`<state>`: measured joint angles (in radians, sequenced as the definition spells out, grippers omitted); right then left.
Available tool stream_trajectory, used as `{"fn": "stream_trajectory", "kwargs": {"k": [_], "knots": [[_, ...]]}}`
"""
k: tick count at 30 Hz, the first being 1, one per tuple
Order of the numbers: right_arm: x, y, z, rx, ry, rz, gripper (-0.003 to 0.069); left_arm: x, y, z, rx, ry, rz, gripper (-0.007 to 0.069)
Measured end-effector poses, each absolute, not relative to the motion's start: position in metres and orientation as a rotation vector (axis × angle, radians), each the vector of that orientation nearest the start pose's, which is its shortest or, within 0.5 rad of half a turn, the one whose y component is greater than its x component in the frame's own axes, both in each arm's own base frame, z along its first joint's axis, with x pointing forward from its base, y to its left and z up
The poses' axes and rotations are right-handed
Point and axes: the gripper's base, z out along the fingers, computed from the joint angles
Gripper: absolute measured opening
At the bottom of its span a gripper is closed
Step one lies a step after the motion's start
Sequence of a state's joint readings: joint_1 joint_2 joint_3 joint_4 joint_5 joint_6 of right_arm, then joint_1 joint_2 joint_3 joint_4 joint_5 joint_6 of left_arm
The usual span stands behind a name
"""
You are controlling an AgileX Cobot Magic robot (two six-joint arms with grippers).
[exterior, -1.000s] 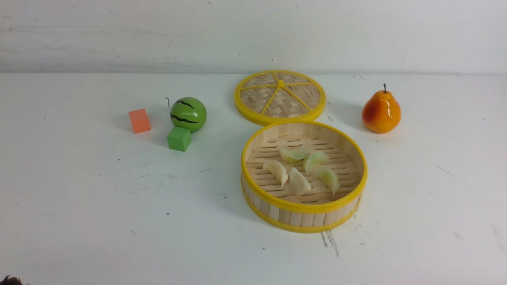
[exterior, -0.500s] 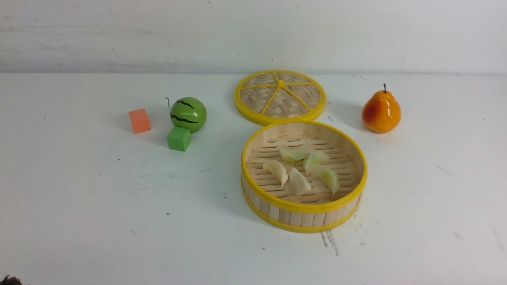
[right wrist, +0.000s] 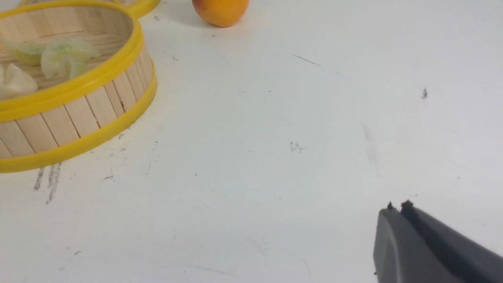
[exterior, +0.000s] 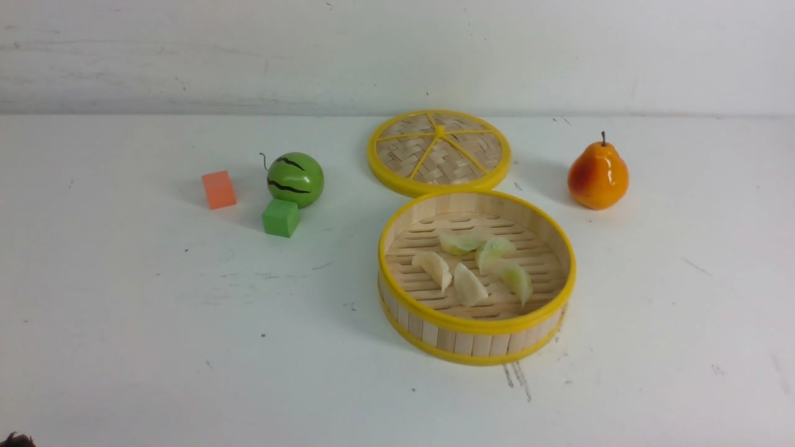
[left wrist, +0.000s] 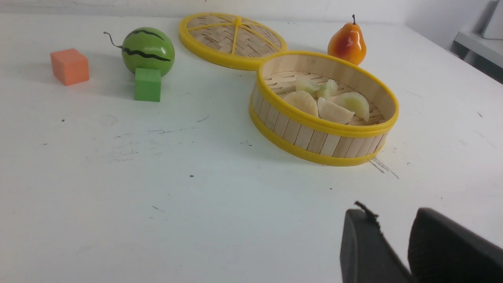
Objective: Put the dumplings into the steamer on the white table.
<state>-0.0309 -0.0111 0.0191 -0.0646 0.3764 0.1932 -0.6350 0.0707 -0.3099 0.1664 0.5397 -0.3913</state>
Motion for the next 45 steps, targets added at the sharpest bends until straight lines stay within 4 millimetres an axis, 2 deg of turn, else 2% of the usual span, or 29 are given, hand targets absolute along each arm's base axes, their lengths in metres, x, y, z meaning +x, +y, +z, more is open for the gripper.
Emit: {"fn": "stream_trajectory", "kwargs": {"k": [3,6,7,8,12,17,21,28,36,45], "knots": [[0.052,-0.004,0.174,0.169,1.86,0.048,-0.0003,0.039,-0.02,0.259,0.289,1.767,-0.567,0.0155],[0.052,-0.004,0.174,0.17,1.86,0.048,-0.0002,0.042,-0.022,0.254,0.27,1.731,-0.558,0.0074],[0.052,-0.004,0.174,0.17,1.86,0.048,-0.0001,0.044,-0.023,0.252,0.246,1.698,-0.547,0.0013],[0.052,-0.004,0.174,0.17,1.86,0.048,0.0,0.046,-0.024,0.249,0.229,1.68,-0.53,-0.0015],[0.052,-0.004,0.174,0.17,1.86,0.048,0.0002,0.054,-0.019,0.236,0.129,1.601,-0.387,-0.0014],[0.052,-0.004,0.174,0.17,1.86,0.048,0.0007,0.061,-0.009,0.213,-0.002,1.606,-0.241,-0.0014],[0.052,-0.004,0.174,0.17,1.86,0.048,0.0009,0.06,-0.004,0.195,-0.137,1.66,-0.222,-0.0014],[0.052,-0.004,0.174,0.17,1.86,0.048,0.0017,0.054,-0.001,0.176,-0.248,1.799,-0.214,-0.0014],[0.052,-0.004,0.173,0.17,1.861,0.048,0.0025,0.053,-0.001,0.17,-0.104,1.88,-0.102,-0.0014],[0.052,-0.004,0.173,0.172,1.861,0.049,0.0031,0.053,-0.002,0.17,-0.089,1.88,-0.093,-0.0014]]}}
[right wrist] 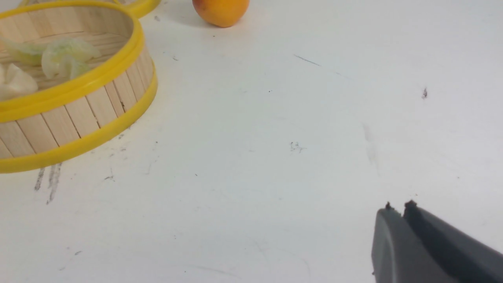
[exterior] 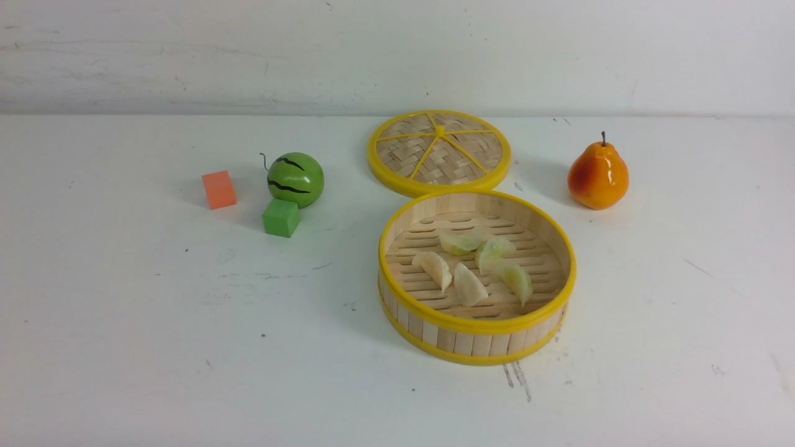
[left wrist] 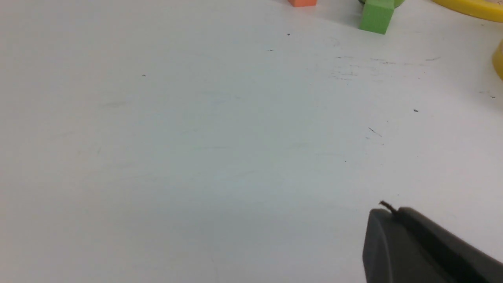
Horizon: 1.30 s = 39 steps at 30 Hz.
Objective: Put the dumplings into the steamer on the white table.
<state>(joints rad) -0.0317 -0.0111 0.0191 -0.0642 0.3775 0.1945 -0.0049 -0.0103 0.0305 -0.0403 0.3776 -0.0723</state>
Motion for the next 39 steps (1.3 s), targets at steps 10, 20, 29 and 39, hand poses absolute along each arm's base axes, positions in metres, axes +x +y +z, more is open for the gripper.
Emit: {"fn": "stream_trajectory", "kwargs": {"k": [10,20,29,39], "knots": [[0.0523,-0.0038,0.1735,0.172,1.861,0.05,0.0045,0.0525,-0.0016,0.1696,-0.087,1.88,-0.092,-0.0014],[0.0523,-0.0038,0.1735,0.173,1.861,0.05,0.0053,0.0524,-0.0016,0.169,-0.088,1.886,-0.092,-0.0014],[0.0523,-0.0038,0.1735,0.173,1.861,0.05,0.0065,0.0524,-0.0016,0.169,-0.088,1.886,-0.092,-0.0011],[0.0523,-0.0038,0.1735,0.173,1.861,0.05,0.0083,0.0524,-0.0016,0.169,-0.088,1.886,-0.092,-0.0008]]}}
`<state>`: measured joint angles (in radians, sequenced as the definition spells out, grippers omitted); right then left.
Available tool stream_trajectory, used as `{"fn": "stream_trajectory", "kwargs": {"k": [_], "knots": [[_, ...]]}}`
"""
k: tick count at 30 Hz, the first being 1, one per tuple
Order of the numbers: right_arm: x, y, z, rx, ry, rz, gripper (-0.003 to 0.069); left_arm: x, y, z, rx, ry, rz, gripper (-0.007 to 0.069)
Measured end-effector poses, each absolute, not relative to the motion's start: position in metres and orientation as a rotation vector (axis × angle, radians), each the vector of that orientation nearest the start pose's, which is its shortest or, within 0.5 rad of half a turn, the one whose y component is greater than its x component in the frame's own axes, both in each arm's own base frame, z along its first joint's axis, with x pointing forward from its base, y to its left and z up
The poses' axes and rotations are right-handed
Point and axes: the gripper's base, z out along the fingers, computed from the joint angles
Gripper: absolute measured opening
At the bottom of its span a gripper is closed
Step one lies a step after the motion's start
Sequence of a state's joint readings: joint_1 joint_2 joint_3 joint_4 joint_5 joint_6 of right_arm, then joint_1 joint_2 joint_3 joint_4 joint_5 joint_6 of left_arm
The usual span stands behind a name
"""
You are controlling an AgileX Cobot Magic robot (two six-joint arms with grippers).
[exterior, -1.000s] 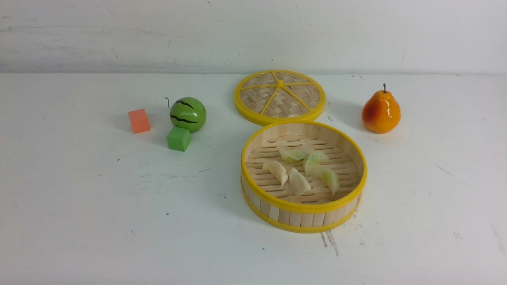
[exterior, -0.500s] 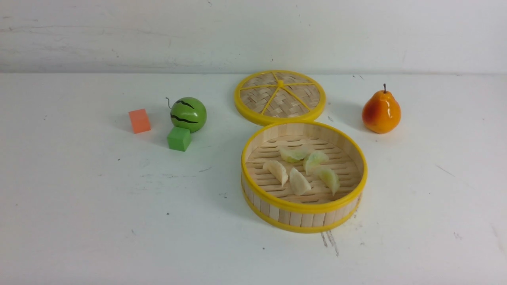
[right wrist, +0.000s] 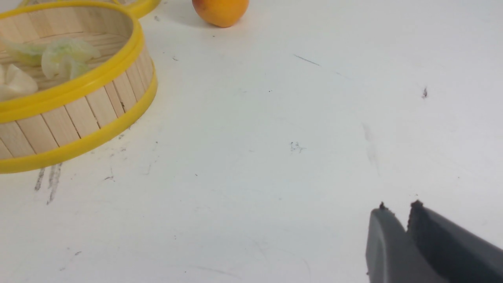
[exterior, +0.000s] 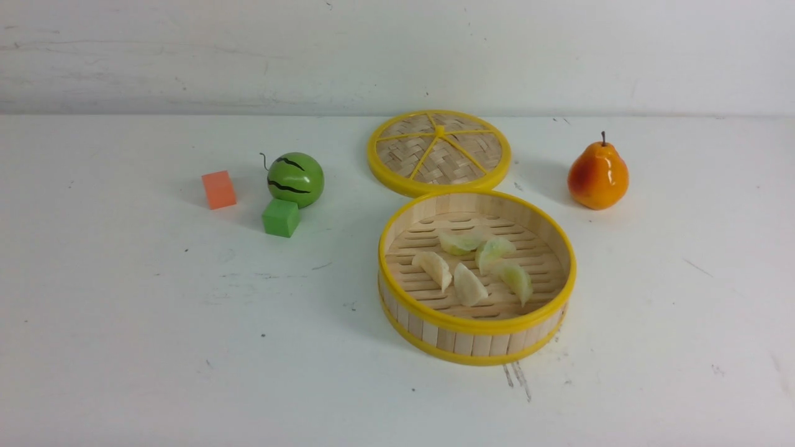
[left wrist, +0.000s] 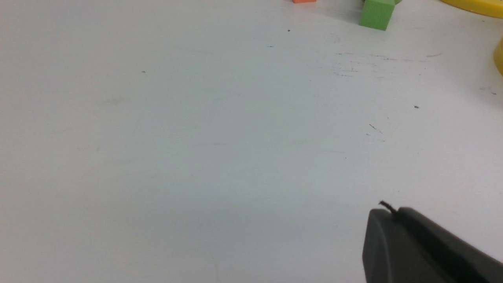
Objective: Put the dumplings into the steamer on the white table.
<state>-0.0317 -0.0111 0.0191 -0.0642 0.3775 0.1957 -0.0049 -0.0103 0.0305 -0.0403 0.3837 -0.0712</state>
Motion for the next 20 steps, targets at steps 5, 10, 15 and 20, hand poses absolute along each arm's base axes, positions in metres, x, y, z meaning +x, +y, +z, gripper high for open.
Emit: {"fn": "stream_trajectory", "kwargs": {"k": [5,10,15,20], "knots": [[0.0523,-0.0038,0.1735,0.173,1.861,0.05,0.0084,0.0524,-0.0016,0.169,-0.088,1.886,-0.092,-0.0003],[0.0523,-0.0038,0.1735,0.173,1.861,0.05,0.0086,0.0524,-0.0016,0.169,-0.088,1.886,-0.092,0.0003],[0.0523,-0.0038,0.1735,0.173,1.861,0.05,0.0087,0.0524,-0.0016,0.169,-0.088,1.886,-0.092,0.0006],[0.0523,-0.0038,0.1735,0.173,1.861,0.05,0.0087,0.0524,-0.0016,0.169,-0.088,1.886,-0.092,0.0006]]}}
